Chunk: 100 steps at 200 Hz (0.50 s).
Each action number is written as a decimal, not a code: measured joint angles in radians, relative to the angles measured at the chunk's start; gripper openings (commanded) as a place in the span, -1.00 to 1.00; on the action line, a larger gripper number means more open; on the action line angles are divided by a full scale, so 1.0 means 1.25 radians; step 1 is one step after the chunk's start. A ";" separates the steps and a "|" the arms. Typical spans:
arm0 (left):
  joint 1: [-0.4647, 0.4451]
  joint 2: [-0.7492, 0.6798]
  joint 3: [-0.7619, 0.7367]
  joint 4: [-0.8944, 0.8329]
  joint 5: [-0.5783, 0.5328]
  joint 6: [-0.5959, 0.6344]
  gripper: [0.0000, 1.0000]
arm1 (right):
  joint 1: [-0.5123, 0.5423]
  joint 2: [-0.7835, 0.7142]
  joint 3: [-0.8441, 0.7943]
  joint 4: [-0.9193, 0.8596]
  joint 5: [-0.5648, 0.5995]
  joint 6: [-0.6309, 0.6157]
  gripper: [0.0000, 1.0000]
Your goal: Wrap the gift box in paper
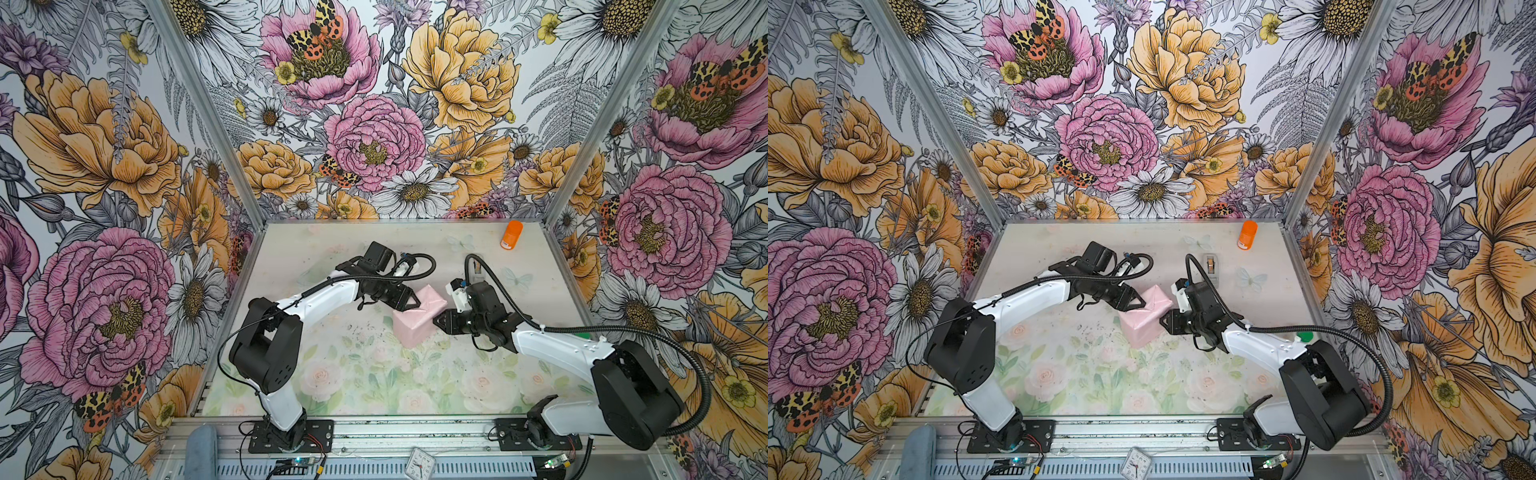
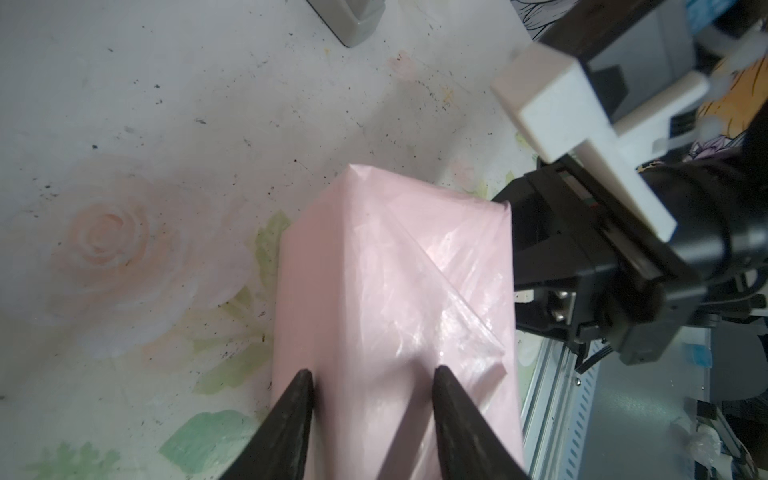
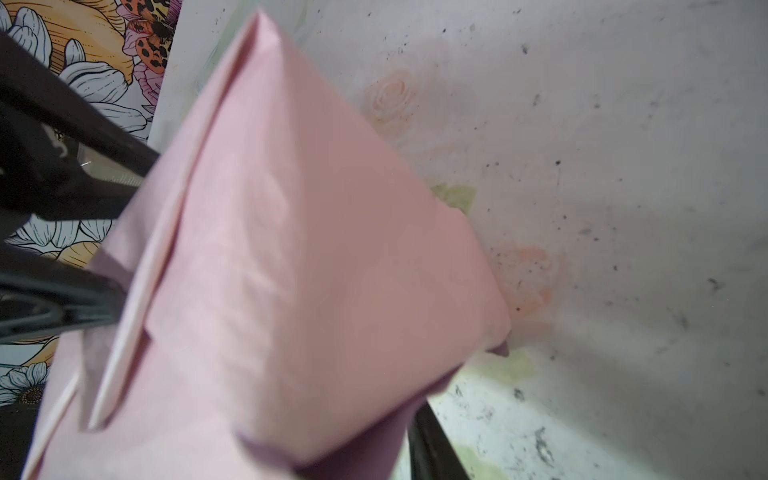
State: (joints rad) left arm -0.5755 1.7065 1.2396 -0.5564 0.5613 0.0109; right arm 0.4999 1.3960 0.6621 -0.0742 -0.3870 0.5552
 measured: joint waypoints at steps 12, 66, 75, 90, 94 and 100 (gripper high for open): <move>0.006 -0.019 -0.023 0.013 -0.012 -0.017 -0.04 | -0.011 0.031 0.024 0.005 -0.016 -0.013 -0.45; 0.034 -0.078 -0.110 0.100 -0.056 -0.094 -0.04 | -0.063 0.097 0.133 0.022 -0.054 -0.049 -0.10; 0.034 -0.083 -0.121 0.115 -0.059 -0.104 -0.04 | -0.070 0.092 0.143 0.021 -0.052 -0.052 -0.03; 0.035 -0.090 -0.138 0.139 -0.061 -0.117 -0.04 | -0.075 0.062 0.145 0.015 -0.049 -0.034 0.07; 0.035 -0.092 -0.141 0.144 -0.061 -0.122 -0.04 | -0.075 0.050 0.144 0.012 -0.046 -0.021 0.09; 0.035 -0.094 -0.145 0.152 -0.063 -0.127 -0.04 | -0.074 0.032 0.143 0.009 -0.046 -0.005 0.11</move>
State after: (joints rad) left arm -0.5316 1.5894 1.0580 -0.3668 0.4824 -0.1474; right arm 0.4068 1.4361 0.8402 -0.0628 -0.4442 0.5491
